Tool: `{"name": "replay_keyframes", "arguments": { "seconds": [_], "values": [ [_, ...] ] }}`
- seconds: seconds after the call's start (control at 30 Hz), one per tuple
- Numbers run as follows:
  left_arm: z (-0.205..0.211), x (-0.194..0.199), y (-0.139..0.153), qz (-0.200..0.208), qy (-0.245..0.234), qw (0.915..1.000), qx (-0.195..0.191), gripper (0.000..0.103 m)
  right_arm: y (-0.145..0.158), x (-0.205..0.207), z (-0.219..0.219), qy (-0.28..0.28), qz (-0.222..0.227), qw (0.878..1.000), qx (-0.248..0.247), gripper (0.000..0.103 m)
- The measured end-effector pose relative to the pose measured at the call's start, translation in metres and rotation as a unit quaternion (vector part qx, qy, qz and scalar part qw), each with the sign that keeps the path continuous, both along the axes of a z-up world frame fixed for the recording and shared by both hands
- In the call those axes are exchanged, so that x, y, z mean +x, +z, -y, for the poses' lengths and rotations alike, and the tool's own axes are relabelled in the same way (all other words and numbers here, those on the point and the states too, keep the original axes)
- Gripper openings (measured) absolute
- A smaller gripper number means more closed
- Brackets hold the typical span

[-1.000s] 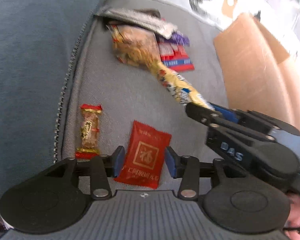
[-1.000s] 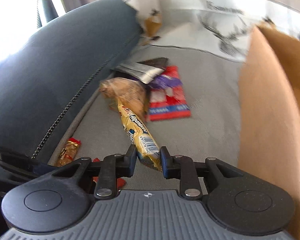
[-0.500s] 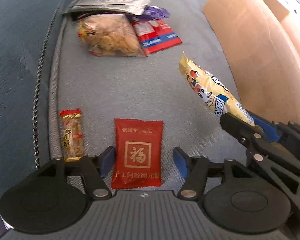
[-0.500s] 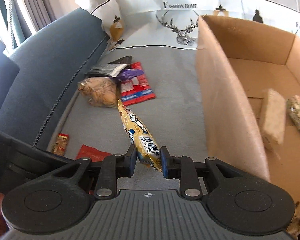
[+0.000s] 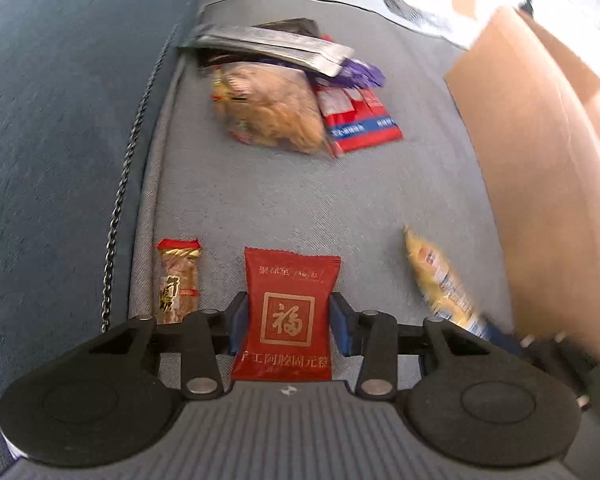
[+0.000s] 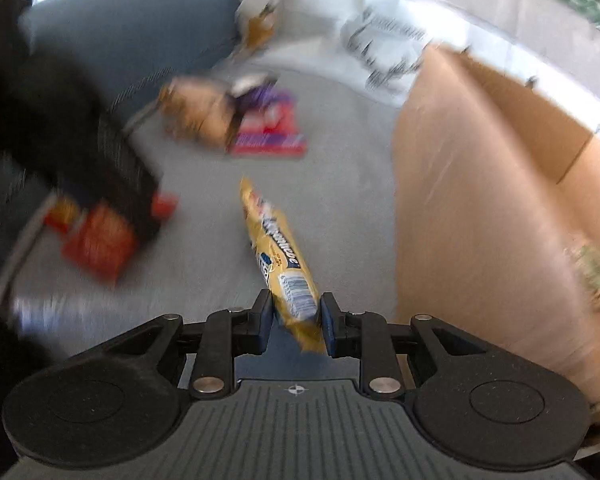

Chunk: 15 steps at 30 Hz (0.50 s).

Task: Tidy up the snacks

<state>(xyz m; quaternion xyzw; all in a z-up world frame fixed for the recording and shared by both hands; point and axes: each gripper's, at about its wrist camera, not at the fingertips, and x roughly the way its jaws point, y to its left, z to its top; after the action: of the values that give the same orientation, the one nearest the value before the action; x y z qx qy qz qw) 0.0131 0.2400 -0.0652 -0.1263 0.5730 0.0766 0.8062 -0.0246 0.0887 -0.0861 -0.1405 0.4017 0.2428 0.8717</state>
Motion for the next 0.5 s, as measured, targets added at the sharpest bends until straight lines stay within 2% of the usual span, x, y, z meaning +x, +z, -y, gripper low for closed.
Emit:
{"name": "replay_keyframes", "arguments": {
  "seconds": [0.07,0.1,0.13,0.23,0.3,0.5],
  "values": [
    [-0.006,0.0,-0.002,0.001,0.008,0.9997,-0.023,0.047,0.003,-0.004,-0.004,0.021,0.008,1.0,0.007,0.035],
    [-0.008,0.0,-0.003,0.0,0.01,0.9995,-0.03,0.047,0.006,-0.006,-0.005,0.039,-0.001,0.999,0.025,0.045],
    [-0.009,0.0,-0.003,0.0,0.011,0.9994,-0.034,0.048,0.008,-0.007,-0.005,0.05,-0.01,0.998,0.045,0.049],
    [-0.007,0.001,-0.004,-0.003,0.006,0.9993,-0.036,0.048,0.015,-0.008,-0.007,0.063,-0.004,0.996,0.07,0.057],
    [-0.005,0.002,-0.004,-0.004,0.002,0.9995,-0.031,0.048,0.018,-0.003,-0.006,0.057,-0.004,0.995,0.084,0.068],
    [0.0,0.003,-0.006,-0.008,-0.009,0.9997,-0.022,0.051,0.012,0.017,0.0,0.028,-0.032,0.993,0.106,0.07]
  ]
}}
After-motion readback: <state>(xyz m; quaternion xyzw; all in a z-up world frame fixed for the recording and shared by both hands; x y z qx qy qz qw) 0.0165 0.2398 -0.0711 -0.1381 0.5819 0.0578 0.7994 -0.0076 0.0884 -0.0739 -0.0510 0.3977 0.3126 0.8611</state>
